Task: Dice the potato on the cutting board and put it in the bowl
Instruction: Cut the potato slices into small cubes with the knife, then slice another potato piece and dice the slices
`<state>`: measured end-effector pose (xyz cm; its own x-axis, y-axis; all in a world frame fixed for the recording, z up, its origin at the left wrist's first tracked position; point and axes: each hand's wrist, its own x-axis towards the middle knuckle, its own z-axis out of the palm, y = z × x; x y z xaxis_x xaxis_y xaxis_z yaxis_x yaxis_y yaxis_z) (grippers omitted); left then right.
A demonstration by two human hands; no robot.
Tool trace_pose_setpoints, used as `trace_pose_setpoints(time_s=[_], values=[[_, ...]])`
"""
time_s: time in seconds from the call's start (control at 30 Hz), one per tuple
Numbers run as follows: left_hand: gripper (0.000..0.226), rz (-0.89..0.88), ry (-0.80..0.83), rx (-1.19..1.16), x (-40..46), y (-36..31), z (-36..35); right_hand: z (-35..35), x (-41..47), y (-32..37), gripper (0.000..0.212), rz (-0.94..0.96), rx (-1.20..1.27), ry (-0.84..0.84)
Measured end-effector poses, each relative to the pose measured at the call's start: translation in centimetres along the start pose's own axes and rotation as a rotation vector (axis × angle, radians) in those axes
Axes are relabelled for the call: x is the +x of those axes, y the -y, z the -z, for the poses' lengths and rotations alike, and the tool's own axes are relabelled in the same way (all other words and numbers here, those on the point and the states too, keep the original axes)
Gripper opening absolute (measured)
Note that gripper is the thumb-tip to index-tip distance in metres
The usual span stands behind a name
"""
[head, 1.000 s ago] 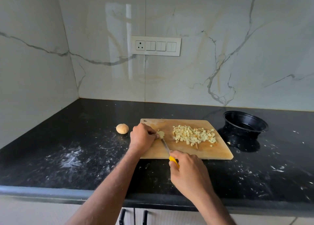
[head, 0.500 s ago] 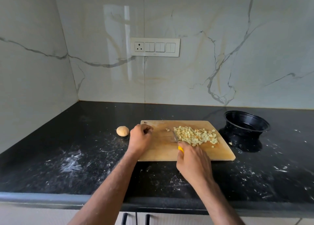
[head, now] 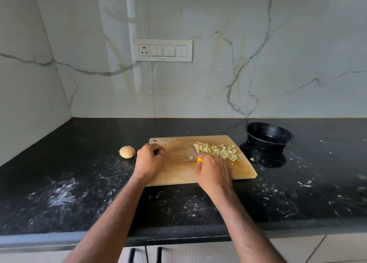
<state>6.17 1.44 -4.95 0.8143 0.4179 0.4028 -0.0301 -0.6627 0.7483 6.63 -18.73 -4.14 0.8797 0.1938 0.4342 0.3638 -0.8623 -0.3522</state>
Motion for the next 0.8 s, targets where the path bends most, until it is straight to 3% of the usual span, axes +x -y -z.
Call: trace_pose_setpoints(time_s=[0.27, 0.4, 0.53, 0.8], values=[[0.023, -0.002, 0.006, 0.004, -0.1, -0.1, 0.1, 0.3, 0.2, -0.7, 0.027, -0.068, 0.055, -0.072], [0.024, 0.000, 0.015, 0.016, 0.1, 0.0, 0.0, 0.1, -1.0, -0.2, 0.028, 0.074, 0.118, -0.082], [0.023, 0.009, 0.008, 0.026, 0.0, -0.1, -0.1, -0.4, -2.1, 0.2, 0.034, 0.195, 0.028, -0.028], [0.024, 0.012, 0.014, 0.018, -0.2, -0.3, 0.1, 0.6, -1.8, -1.2, 0.033, -0.053, 0.021, -0.082]])
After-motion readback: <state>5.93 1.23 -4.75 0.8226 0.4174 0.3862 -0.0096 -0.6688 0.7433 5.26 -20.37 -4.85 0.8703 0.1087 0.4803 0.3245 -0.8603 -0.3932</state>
